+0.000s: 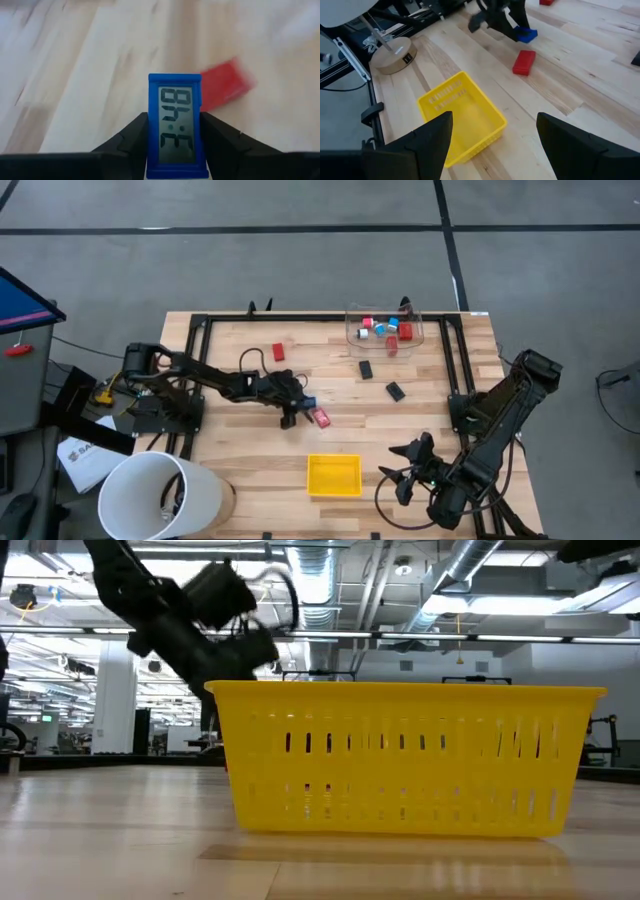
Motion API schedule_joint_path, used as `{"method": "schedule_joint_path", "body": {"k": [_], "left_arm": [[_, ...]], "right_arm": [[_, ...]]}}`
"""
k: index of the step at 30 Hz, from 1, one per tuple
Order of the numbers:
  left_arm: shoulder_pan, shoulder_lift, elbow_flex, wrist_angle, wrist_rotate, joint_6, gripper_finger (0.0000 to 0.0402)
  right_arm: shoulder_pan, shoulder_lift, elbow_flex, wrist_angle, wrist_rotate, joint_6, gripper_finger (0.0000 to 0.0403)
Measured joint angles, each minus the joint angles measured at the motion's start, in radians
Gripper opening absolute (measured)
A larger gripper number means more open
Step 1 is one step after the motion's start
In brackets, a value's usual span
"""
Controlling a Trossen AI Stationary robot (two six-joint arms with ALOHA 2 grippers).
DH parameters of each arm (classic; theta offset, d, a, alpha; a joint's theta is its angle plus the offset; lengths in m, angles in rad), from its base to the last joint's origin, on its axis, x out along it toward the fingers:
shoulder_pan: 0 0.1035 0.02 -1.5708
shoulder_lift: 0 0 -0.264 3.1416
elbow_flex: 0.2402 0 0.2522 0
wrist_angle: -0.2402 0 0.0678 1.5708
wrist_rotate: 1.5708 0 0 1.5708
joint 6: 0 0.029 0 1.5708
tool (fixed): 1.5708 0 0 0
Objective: Pick & Place Office items
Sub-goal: Put the blue digital clock into the yellow bin
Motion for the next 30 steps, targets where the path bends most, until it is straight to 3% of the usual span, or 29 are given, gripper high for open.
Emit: {"method": "schedule_joint_path", "body": {"k": [7, 13, 21, 30], "left_arm": [[-0.11, -0.108, 0.001, 0.048, 0.079, -0.002, 0.0141], [-0.262, -0.11, 0.01, 0.182, 0.092, -0.079, 0.0141], [-0.407, -0.021, 0.151, 0.189, -0.027, -0.139, 0.0141], [-0.42, 0.171, 0.367, 0.064, -0.119, -0.191, 0.0141]], "right_arm": [[0.0, 0.0, 0.0, -0.038, 0.018, 0.018, 0.0281], [0.0, 0.0, 0.0, -0.063, 0.021, 0.034, 0.0281], [0.0, 0.0, 0.0, -0.066, 0.021, 0.037, 0.0281], [0.003, 0.0, 0.0, -0.066, 0.022, 0.037, 0.0281]]}}
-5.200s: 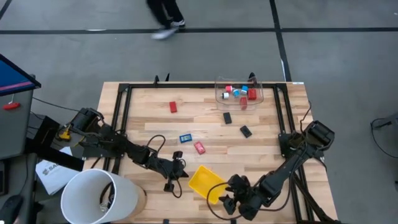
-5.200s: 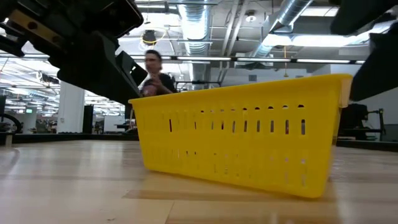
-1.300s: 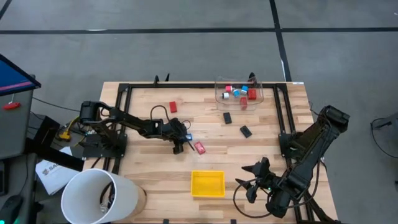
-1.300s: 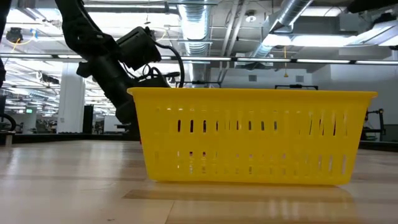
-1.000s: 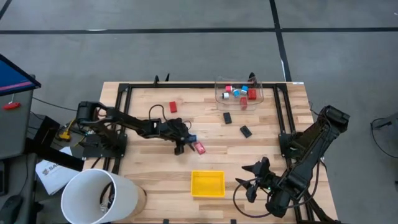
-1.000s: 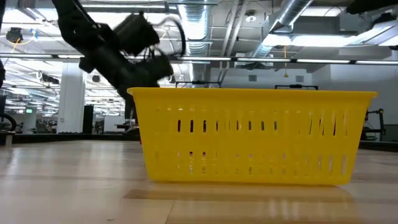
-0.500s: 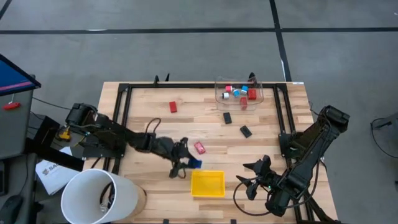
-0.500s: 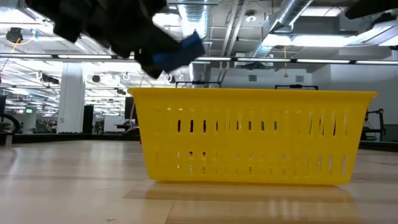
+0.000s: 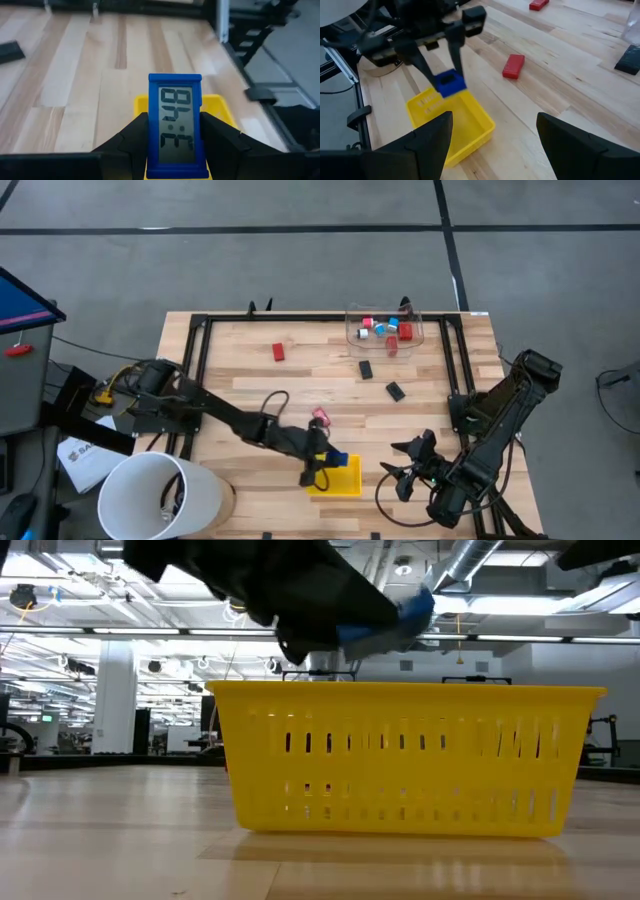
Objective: Pick & Place Office items
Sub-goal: Put the blue digital clock into the yellow bin
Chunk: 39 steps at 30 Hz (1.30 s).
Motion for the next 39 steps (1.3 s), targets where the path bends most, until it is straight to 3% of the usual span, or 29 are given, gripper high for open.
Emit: {"method": "schedule_joint_path", "body": {"k": [8, 15, 26, 39], "left_arm": [[-0.012, 0.071, 0.145, -0.194, -0.015, -0.095, 0.0141], [-0.048, 0.074, 0.149, -0.235, -0.016, -0.178, 0.0141], [-0.051, 0.129, 0.15, -0.259, -0.041, -0.18, 0.0142], [-0.045, 0.145, 0.15, -0.263, 0.014, -0.158, 0.0181]], "right_arm": [[0.031, 0.0, 0.0, -0.005, 0.002, 0.024, 0.0281], [0.042, 0.0, 0.0, -0.004, 0.023, 0.033, 0.0281], [0.041, 0.0, 0.0, -0.005, 0.026, 0.025, 0.0281], [0.041, 0.0, 0.0, -0.001, 0.025, 0.023, 0.0281]]}}
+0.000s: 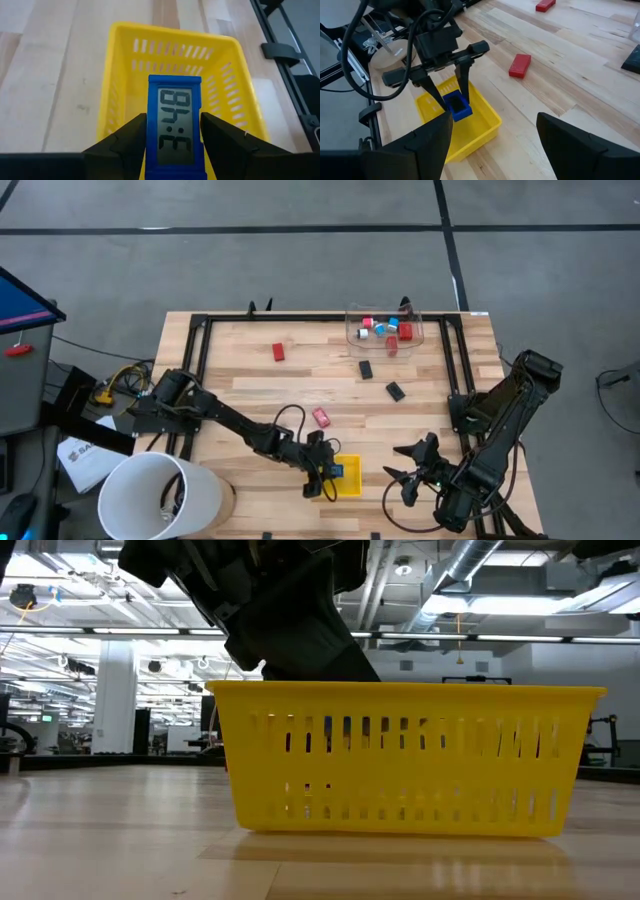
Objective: Pick & Place Office items
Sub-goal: Put the blue digital clock into the yellow bin, then put the top red digital clock into the yellow bin
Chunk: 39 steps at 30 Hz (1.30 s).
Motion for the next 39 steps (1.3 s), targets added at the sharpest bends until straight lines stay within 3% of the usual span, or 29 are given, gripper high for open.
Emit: {"method": "schedule_joint_path", "body": {"k": [13, 20, 27, 29, 34, 39], "left_arm": [[0.053, -0.039, -0.002, -0.055, 0.037, 0.058, 0.0226], [0.215, -0.144, -0.002, -0.168, 0.226, 0.088, 0.0223], [0.4, -0.313, -0.002, -0.302, 0.271, 0.162, 0.0217], [0.453, -0.383, -0.001, -0.369, 0.203, 0.142, 0.0214], [0.605, -0.489, -0.045, -0.498, -0.109, -0.044, 0.0198], [0.698, -0.449, -0.103, -0.537, -0.137, -0.181, 0.0164]], "right_arm": [[0.0, 0.0, 0.0, -0.001, -0.002, 0.0, 0.0281], [0.0, 0.0, 0.0, -0.006, -0.002, 0.0, 0.0281], [0.008, 0.0, 0.0, -0.008, -0.001, 0.0, 0.0281], [0.015, 0.0, 0.0, -0.011, 0.0, 0.0, 0.0281], [0.018, 0.0, 0.0, -0.013, 0.001, 0.0, 0.0281], [0.019, 0.0, 0.0, -0.011, 0.016, 0.0, 0.0281]]}}
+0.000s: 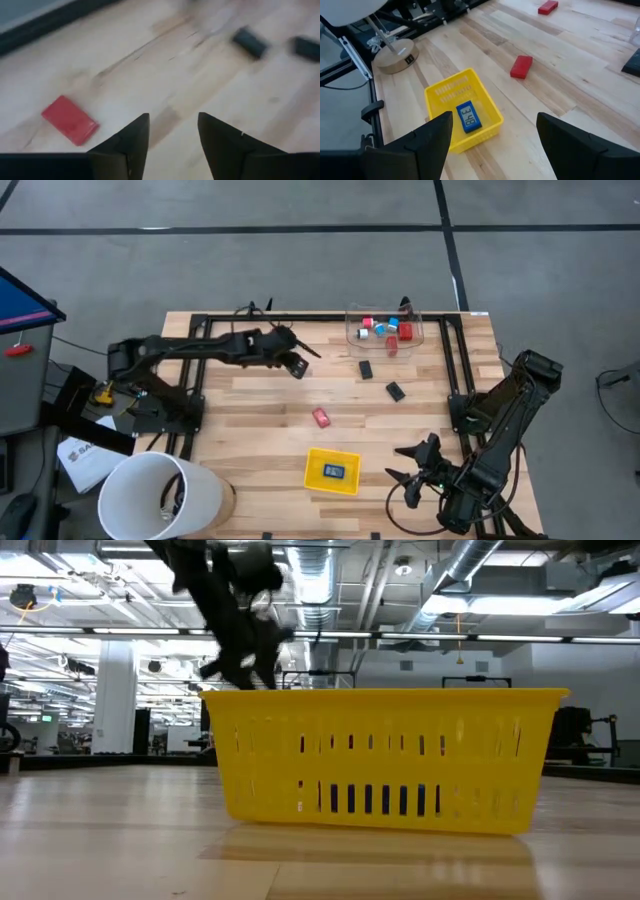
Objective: Pick & Place Office items
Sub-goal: Put the top red digital clock into the yellow bin
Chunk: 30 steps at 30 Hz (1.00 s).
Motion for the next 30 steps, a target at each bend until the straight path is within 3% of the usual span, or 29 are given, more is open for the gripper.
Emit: {"method": "schedule_joint_path", "body": {"k": [8, 15, 30], "left_arm": [[0.1, 0.138, -0.048, -0.024, -0.103, -0.126, 0.0155], [0.152, 0.163, -0.046, -0.017, -0.075, -0.233, 0.0188], [0.163, 0.163, -0.046, -0.013, -0.013, -0.291, 0.0248]], "right_arm": [[0.002, 0.0, 0.0, -0.007, 0.015, 0.0, 0.0281], [0.008, 0.0, 0.0, -0.023, 0.012, 0.0, 0.0281], [0.039, 0.0, 0.0, -0.034, 0.039, -0.001, 0.0281]]}}
